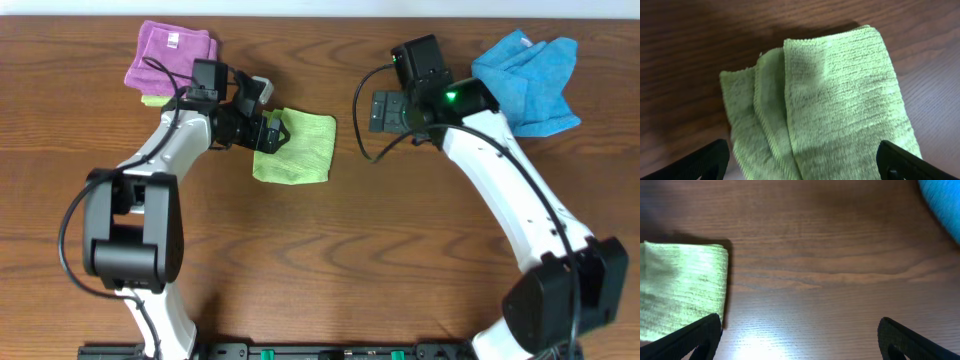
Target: Fold the cloth
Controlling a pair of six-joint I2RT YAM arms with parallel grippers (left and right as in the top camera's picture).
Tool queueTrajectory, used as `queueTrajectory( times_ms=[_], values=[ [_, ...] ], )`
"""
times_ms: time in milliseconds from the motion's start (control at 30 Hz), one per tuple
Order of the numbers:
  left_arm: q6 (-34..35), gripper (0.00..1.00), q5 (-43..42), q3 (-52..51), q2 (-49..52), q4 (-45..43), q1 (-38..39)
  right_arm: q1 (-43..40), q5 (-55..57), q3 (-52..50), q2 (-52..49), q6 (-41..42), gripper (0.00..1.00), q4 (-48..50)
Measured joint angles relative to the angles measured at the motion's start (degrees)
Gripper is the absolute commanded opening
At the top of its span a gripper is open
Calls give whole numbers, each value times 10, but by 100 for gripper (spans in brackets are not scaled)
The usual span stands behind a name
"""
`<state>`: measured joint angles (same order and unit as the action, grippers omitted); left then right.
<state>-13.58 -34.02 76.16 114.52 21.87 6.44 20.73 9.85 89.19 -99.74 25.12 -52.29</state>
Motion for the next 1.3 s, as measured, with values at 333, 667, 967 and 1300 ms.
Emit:
queueTrajectory(
  times_ms=[333, 667, 967, 1300],
  values=[
    [15, 95, -22, 0, 15, -59, 17, 0, 0, 0, 38, -17, 99, -2],
    [27, 95, -15, 0, 15, -59, 28, 0, 0, 0, 38, -17, 99, -2],
    [30, 95, 17, 0, 15, -60, 28, 0, 0, 0, 38, -17, 99, -2],
    [48, 95, 21, 2, 51, -80, 31, 0, 2, 0, 38, -17, 99, -2]
  ],
)
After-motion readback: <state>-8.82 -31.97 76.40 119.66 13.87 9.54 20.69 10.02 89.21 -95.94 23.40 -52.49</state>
